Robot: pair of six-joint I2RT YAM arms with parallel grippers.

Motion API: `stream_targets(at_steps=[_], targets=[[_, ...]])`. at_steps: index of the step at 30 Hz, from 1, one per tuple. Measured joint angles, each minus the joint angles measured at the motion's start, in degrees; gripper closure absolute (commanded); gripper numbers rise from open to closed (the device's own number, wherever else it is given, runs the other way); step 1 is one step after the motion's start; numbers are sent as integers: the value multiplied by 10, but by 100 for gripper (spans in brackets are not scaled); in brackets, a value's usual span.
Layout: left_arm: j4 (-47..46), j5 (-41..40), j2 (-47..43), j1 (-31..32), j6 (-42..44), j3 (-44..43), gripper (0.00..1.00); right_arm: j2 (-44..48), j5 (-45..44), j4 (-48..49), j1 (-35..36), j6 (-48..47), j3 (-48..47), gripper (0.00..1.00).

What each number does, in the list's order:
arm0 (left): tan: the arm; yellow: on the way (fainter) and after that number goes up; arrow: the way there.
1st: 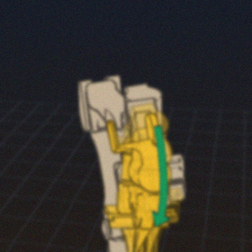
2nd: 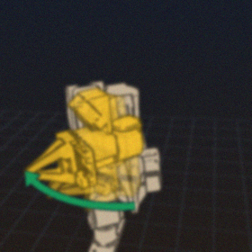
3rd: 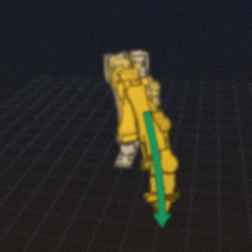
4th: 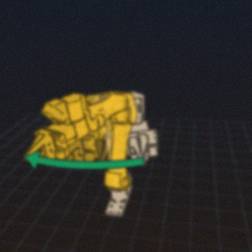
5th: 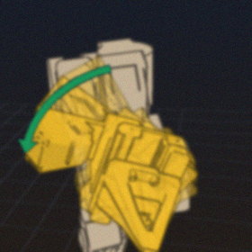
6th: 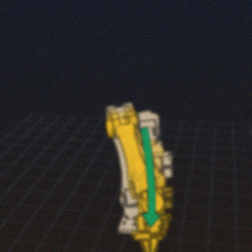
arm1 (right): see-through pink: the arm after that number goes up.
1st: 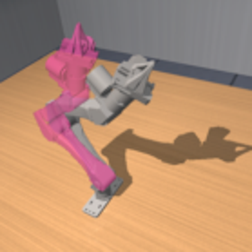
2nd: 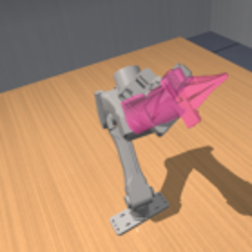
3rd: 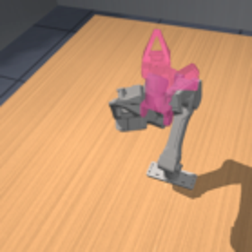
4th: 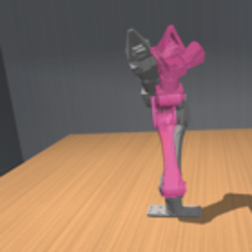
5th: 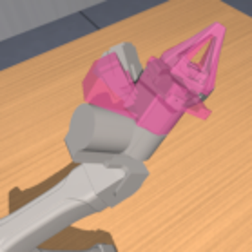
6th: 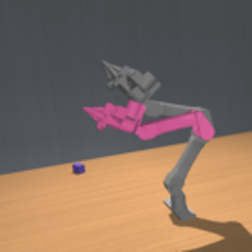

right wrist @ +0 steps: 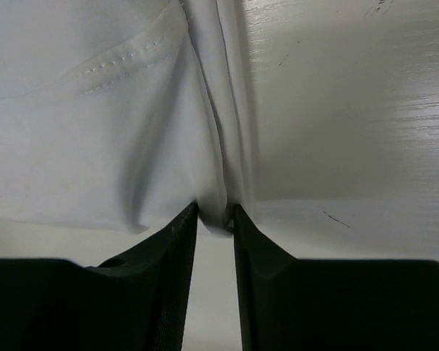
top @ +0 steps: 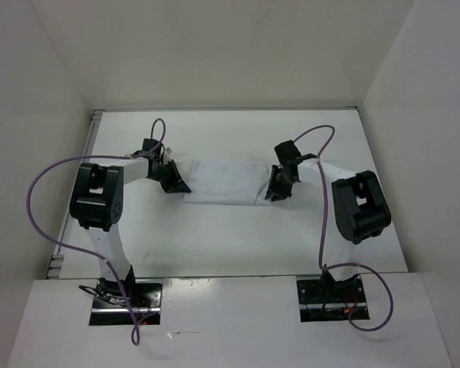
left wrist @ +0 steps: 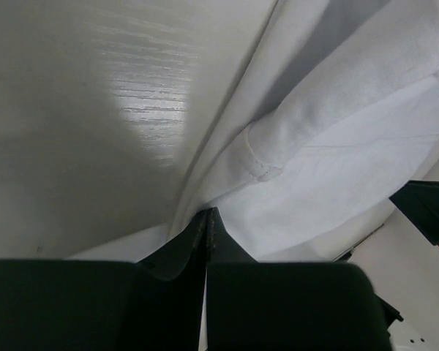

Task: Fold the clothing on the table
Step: Fold the skirt

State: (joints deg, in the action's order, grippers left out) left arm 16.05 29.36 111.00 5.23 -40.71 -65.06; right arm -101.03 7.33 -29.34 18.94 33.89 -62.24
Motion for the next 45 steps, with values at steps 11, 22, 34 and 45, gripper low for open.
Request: stream_targets(at_steps=[11, 22, 34, 45], targets=[[57, -94, 5, 43, 1, -45, 100, -14, -13, 1, 6, 10, 0, 100], [68, -126, 7, 64, -1, -58, 100, -5, -105, -67, 11, 12, -9, 100], [66, -130, 7, 75, -3, -58, 100, 59, -177, -103, 14, 12, -28, 91], [80, -145, -25, 86, 2, -59, 55, 63, -168, -130, -1, -7, -33, 46]])
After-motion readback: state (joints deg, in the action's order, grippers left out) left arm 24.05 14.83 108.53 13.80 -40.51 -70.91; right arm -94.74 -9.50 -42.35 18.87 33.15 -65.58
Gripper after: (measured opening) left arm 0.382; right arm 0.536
